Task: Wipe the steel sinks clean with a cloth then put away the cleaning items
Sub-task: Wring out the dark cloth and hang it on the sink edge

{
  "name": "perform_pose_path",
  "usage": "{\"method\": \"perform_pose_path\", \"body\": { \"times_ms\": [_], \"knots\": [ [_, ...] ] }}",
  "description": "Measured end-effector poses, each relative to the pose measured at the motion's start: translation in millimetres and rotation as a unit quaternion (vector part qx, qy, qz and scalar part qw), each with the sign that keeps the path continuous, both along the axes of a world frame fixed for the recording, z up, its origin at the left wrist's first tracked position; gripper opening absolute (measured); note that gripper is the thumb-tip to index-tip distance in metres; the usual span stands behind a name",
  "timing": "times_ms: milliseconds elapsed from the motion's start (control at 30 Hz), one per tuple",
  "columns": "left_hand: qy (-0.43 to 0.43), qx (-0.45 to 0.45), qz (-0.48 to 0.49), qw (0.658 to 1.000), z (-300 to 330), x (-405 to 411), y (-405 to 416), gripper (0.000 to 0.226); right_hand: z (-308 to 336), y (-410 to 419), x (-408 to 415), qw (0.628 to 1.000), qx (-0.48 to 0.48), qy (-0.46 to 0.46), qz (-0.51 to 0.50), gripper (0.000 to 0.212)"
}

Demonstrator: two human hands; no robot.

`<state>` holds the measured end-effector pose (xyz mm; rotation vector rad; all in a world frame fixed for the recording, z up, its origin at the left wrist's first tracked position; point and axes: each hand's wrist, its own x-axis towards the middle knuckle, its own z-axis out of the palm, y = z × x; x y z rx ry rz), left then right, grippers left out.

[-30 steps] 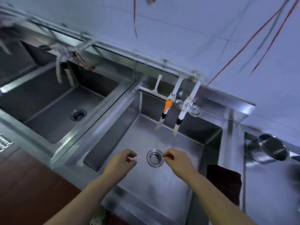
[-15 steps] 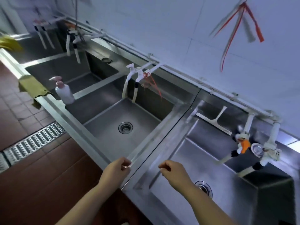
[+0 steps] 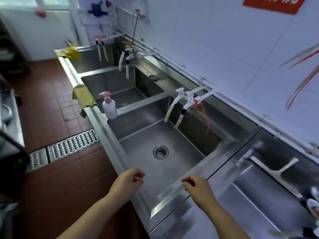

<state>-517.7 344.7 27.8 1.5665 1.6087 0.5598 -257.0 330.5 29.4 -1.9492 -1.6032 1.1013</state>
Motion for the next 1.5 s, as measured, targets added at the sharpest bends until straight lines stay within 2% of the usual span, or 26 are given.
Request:
{"method": "perform_pose_path", "body": {
  "times_ms": [200,367,467,600,733,1033,1233,1367,1500],
  "knots": [
    [0.006,0.02,0.079,0.997,4,-77,18,0.022,6,52,-73,0.998,0.003,0.004,0.069,0.018],
    [-0.025,0.031,0.102,0.994,4,-154,46,0.027,14,108,-154,0.994,0.025,0.002,0.103,0.014],
    [-0.03,0.039,0.121,0.991,-4,-229,68,0.031,16,147,-222,0.995,0.037,0.026,0.084,0.02],
    [0.009,0.027,0.16,0.987,-12,-336,97,0.035,20,195,-310,0.996,0.049,0.046,0.062,0.025],
    [0.021,0.026,0.166,0.986,-8,-405,138,0.032,35,237,-374,0.994,0.075,0.061,0.045,0.023],
    [-0.021,0.012,0.086,0.996,-19,-426,266,0.031,45,325,-425,0.991,0.111,0.07,0.01,0.025],
    [-0.013,0.014,0.077,0.997,-14,-440,361,0.028,19,398,-476,0.992,0.067,0.085,0.069,0.027],
    [0.007,0.038,0.11,0.993,-1,-458,419,0.024,-3,446,-508,0.994,0.011,0.049,0.093,0.019],
    [0.012,0.031,0.124,0.992,-1,-473,465,0.018,-20,476,-519,0.997,-0.028,0.012,0.071,0.021]
  ]
}}
